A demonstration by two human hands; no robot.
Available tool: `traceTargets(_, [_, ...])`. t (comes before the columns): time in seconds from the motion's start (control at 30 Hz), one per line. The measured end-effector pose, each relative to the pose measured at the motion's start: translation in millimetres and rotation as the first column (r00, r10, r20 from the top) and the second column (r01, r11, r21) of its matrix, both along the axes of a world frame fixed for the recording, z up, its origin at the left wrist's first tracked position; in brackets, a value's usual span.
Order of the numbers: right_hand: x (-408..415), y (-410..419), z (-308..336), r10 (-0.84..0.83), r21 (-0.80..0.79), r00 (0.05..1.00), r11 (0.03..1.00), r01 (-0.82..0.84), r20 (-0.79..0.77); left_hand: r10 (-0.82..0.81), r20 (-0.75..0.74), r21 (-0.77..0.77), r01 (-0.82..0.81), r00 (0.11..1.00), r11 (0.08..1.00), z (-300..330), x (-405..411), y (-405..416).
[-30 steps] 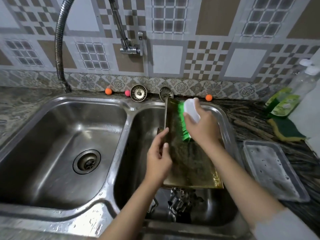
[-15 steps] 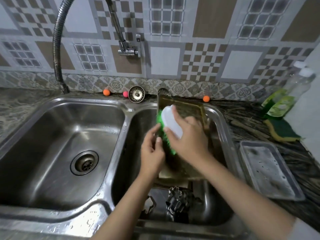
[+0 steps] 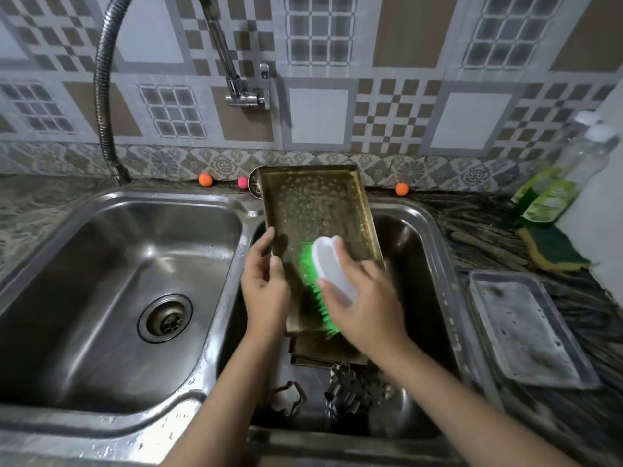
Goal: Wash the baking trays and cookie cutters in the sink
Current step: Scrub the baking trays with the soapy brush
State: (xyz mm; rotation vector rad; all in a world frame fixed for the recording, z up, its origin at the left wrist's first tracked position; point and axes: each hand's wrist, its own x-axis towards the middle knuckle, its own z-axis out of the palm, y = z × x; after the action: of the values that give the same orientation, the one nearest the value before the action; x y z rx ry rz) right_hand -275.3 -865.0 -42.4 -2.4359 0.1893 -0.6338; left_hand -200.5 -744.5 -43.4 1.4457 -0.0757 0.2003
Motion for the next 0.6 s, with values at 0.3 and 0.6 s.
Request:
traceTargets(0.3, [64.7, -24.2, 21.6, -0.074, -0.038, 0.995, 0.997, 0.071, -0.062, -0.155, 0.025, 0.192, 0.148, 0.988, 0.97, -8.1, -20.0, -12.2])
traceTargets(0.6, [77.6, -46.4, 5.3, -0.165, 0.068, 0.986, 0.983, 0.168, -0.039, -0.221, 0.065, 0.301, 0.192, 0.973, 0.934, -9.1, -27.0, -8.3])
